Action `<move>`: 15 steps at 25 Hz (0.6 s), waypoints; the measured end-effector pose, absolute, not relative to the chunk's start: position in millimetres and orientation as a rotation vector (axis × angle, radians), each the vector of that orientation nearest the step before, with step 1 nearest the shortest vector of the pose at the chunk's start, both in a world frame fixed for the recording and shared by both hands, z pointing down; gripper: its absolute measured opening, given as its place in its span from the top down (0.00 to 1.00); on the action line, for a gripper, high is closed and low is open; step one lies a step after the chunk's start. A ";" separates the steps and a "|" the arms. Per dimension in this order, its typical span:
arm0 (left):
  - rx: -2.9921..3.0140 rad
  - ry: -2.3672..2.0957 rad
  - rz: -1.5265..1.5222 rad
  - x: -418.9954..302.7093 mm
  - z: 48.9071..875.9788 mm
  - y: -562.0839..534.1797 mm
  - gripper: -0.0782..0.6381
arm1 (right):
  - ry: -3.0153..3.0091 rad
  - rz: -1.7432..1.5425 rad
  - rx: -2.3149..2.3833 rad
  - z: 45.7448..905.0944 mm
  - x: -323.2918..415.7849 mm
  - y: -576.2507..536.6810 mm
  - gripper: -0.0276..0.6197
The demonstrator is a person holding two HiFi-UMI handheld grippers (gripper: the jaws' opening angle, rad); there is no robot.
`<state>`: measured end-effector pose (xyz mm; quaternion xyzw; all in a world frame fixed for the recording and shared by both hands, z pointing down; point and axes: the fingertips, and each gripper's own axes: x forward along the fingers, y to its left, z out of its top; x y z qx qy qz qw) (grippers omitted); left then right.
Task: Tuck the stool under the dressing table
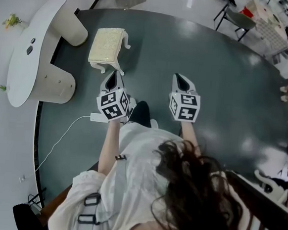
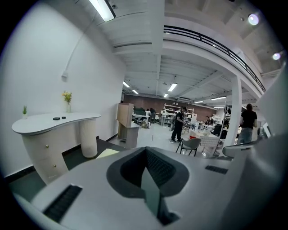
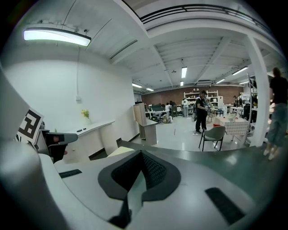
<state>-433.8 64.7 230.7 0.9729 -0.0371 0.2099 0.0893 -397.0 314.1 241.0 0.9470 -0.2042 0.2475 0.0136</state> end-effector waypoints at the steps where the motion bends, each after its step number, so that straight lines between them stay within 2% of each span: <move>1: 2.897 -0.112 0.623 -430.4 230.8 62.8 0.89 | -0.632 0.771 2.953 241.3 -394.0 313.9 0.95; 7: 2.900 -0.105 0.642 -398.0 242.8 58.0 0.89 | -0.618 0.762 2.944 245.6 -367.1 312.2 0.95; 15: 2.953 -0.059 0.650 -315.6 247.9 52.3 0.89 | -0.555 0.757 2.985 250.9 -294.4 316.2 0.95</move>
